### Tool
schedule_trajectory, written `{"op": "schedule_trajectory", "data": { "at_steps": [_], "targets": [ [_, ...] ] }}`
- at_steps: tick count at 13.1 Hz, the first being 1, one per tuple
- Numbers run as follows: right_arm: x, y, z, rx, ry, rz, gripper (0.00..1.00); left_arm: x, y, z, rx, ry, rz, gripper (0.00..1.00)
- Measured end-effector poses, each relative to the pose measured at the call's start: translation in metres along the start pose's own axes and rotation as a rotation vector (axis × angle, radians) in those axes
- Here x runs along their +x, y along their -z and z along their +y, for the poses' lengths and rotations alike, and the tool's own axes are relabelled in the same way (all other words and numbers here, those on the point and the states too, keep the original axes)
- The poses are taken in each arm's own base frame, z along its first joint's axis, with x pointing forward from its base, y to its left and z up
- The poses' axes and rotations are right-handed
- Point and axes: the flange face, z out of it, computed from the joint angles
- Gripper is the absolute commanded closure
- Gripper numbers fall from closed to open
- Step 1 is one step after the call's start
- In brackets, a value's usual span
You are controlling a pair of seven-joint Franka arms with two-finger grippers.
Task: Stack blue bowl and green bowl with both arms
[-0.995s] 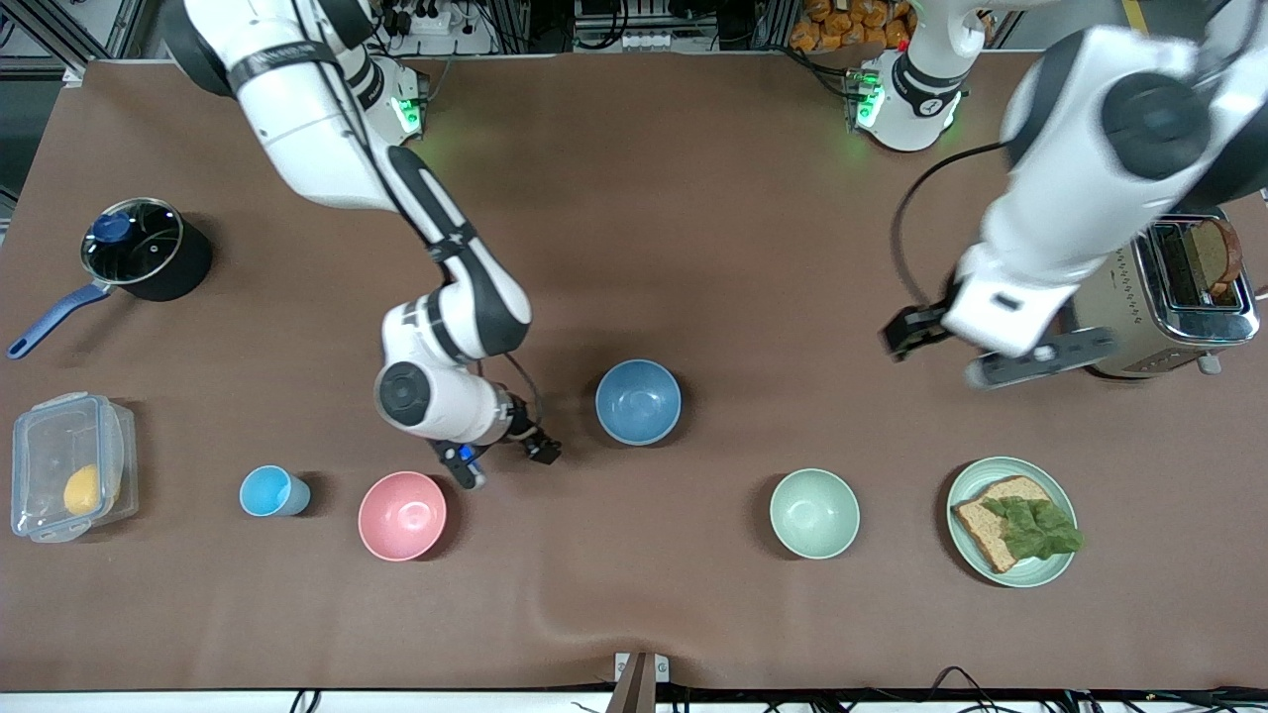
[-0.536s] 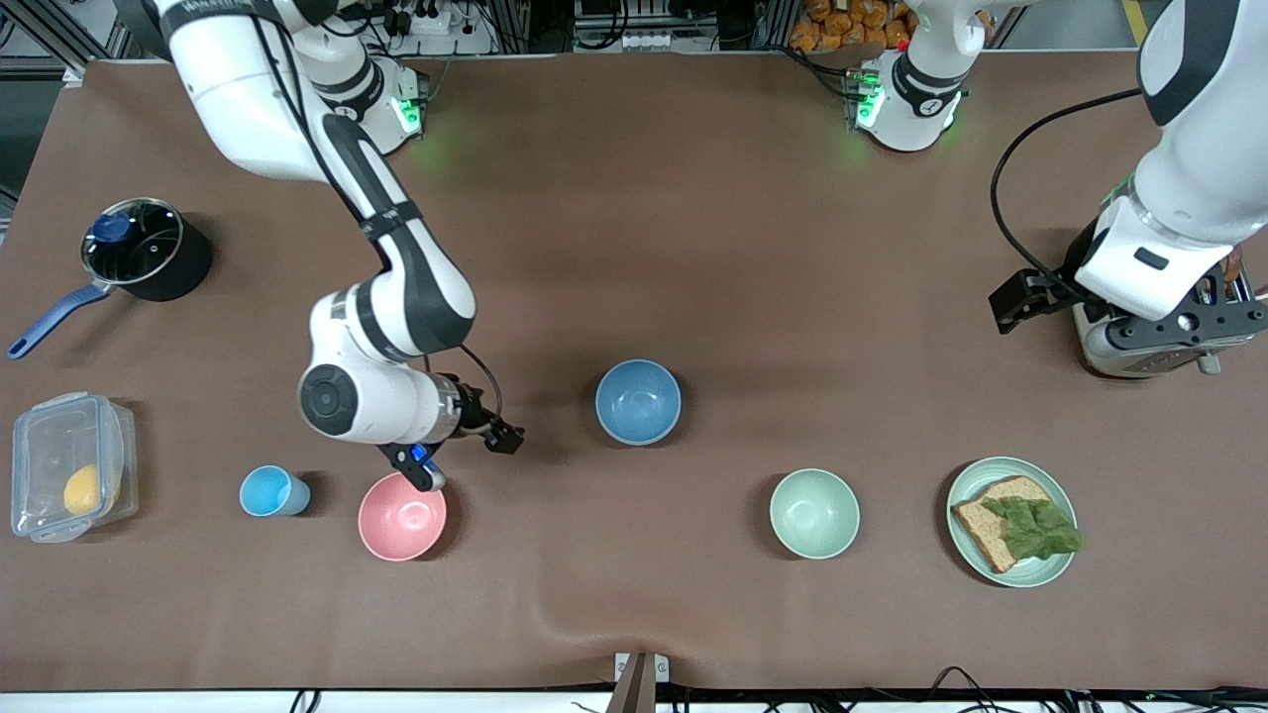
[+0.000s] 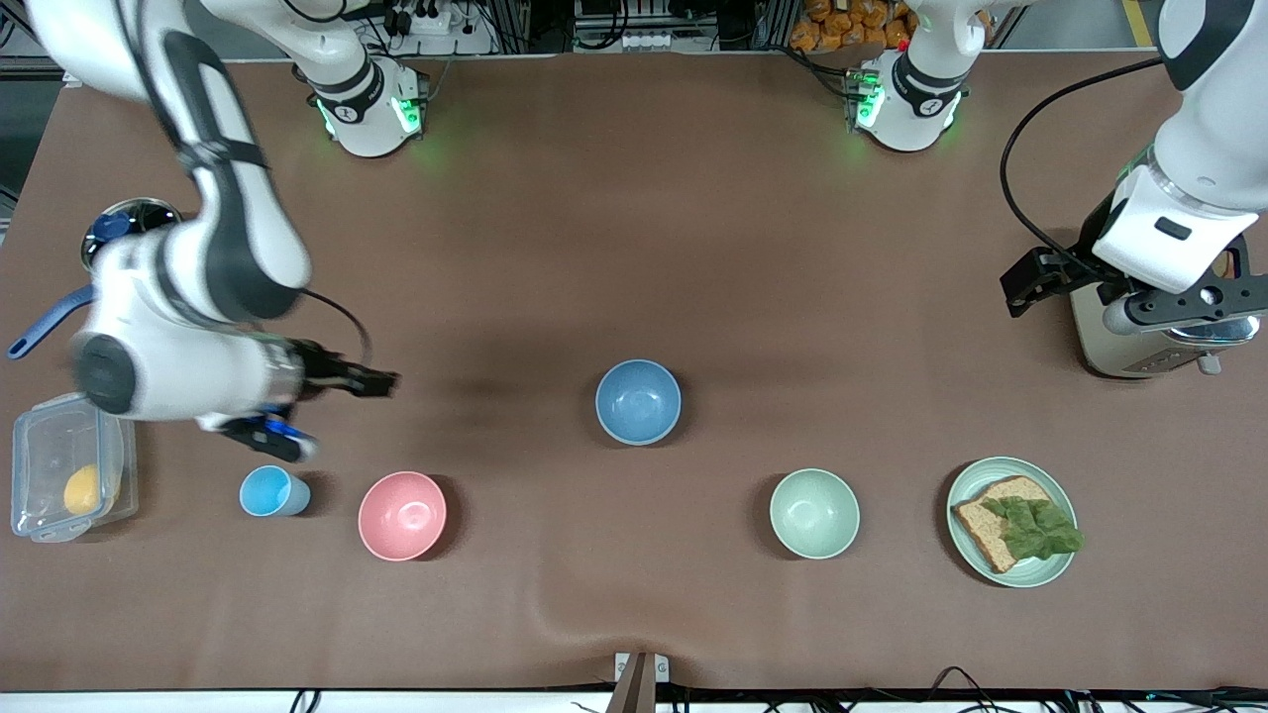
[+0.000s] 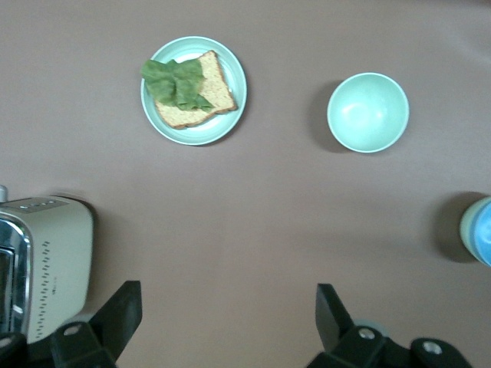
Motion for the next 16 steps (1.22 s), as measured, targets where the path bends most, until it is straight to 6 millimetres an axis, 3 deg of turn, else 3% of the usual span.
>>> {"op": "schedule_trajectory", "data": {
  "at_steps": [4, 6, 10, 13, 16],
  "targets": [
    [-0.022, 0.069, 0.093, 0.001, 0.192, 0.050, 0.00, -0.006, 0.014, -0.028, -0.022, -0.039, -0.028, 0.00],
    [-0.040, 0.094, 0.126, -0.023, 0.219, 0.087, 0.00, -0.009, 0.017, -0.035, -0.039, -0.044, -0.044, 0.00],
    [-0.082, 0.125, 0.123, -0.089, 0.242, 0.147, 0.00, -0.012, 0.015, -0.034, -0.034, -0.046, -0.068, 0.00],
    [-0.092, 0.135, 0.127, -0.092, 0.236, 0.158, 0.00, -0.012, 0.014, -0.036, -0.032, -0.044, -0.075, 0.00],
    [-0.101, 0.152, 0.117, -0.093, 0.224, 0.175, 0.00, -0.012, 0.015, -0.038, -0.031, -0.039, -0.076, 0.00]
  ]
}}
